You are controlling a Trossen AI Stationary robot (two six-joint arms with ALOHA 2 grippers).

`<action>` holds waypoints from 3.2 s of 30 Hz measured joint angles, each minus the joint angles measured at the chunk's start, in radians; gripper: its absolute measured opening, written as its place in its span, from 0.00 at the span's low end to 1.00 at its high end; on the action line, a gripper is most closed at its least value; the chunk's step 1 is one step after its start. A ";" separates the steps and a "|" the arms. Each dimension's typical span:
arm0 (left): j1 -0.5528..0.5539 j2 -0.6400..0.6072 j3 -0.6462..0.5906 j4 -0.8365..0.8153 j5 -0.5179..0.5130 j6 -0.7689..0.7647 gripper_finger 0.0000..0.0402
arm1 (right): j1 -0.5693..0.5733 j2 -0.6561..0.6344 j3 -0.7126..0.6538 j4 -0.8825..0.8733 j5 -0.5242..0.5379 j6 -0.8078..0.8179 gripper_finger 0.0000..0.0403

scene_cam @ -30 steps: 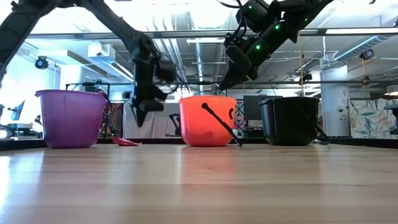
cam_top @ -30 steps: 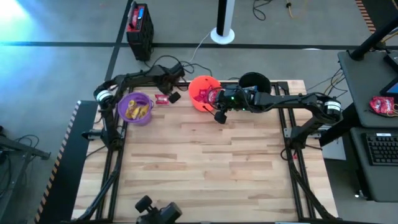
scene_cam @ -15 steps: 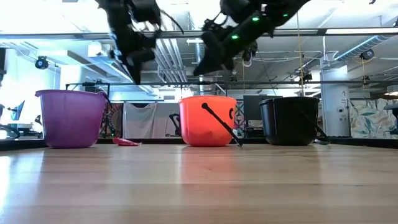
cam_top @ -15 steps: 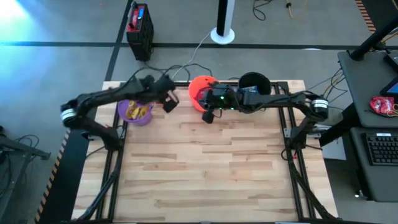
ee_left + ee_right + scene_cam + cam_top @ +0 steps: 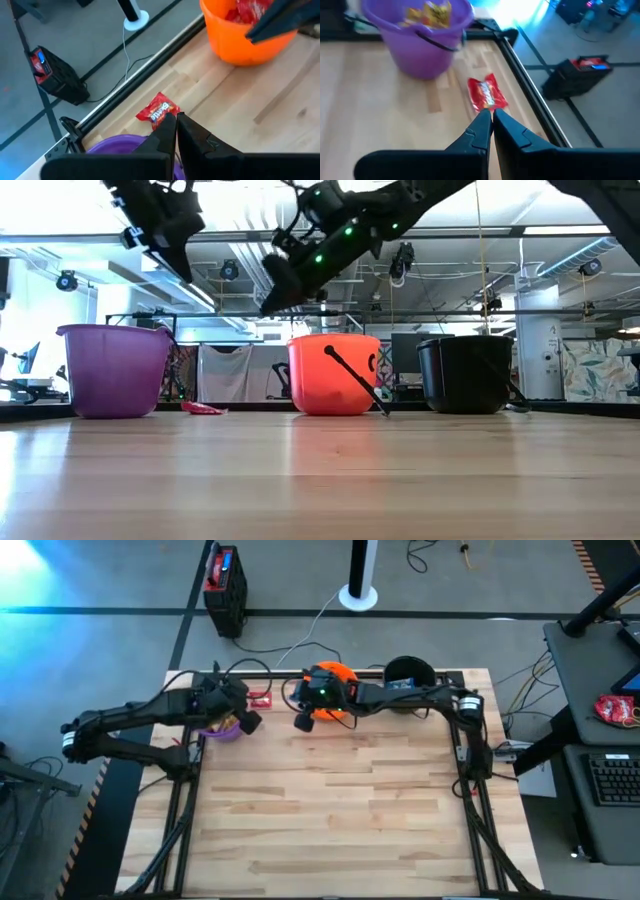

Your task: Sort candy by brand, put in halloween buckets

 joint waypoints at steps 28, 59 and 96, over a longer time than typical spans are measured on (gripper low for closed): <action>0.215 0.594 0.025 0.287 0.174 0.709 0.00 | 0.154 -0.330 -0.098 -0.384 0.134 0.070 0.03; 0.253 0.796 -0.036 0.380 -0.079 0.645 0.00 | 0.164 -0.334 -0.167 -0.376 0.255 0.105 0.03; 0.265 0.626 -0.221 0.645 -0.135 0.711 0.00 | 0.164 -0.334 -0.167 -0.353 0.255 0.105 0.03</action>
